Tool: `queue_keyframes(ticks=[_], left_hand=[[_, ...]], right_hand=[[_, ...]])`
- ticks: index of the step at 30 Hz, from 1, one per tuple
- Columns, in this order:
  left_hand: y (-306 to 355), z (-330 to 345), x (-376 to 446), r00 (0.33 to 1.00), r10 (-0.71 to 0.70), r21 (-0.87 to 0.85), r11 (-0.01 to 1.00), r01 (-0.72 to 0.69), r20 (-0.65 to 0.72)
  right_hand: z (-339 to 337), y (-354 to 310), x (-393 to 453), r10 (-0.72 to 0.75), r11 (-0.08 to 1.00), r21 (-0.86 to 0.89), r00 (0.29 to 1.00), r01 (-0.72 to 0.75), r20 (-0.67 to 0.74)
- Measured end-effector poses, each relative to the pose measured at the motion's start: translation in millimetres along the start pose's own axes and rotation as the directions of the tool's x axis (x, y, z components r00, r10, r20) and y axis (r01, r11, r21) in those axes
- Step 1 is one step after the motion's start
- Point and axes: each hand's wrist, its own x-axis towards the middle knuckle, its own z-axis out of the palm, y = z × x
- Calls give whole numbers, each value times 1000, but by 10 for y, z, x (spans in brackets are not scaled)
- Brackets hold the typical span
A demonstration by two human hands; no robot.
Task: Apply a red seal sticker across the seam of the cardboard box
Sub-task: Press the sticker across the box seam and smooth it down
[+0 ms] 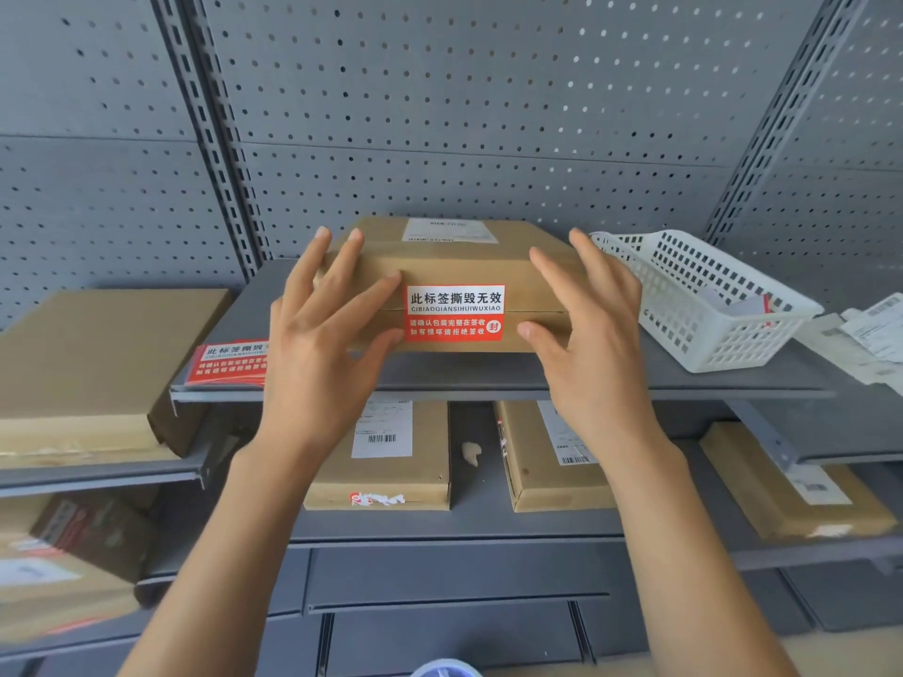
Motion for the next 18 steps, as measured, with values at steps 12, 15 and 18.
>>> queue_keyframes(ticks=[12,15,18], left_hand=[[-71,99,-197,1000,-10,6,1000,10,-22],[-91,114,-216,1000,-17,9,1000,17,-18],[-110,133,-249,999,-27,12,1000,28,-19]], right_hand=[[147,9,-172,-14,999,-51,999,12,-35],[184,8,-211,-12,998,-62,999,9,-44],[226,16,-252,-15,998,-64,999,12,-44]])
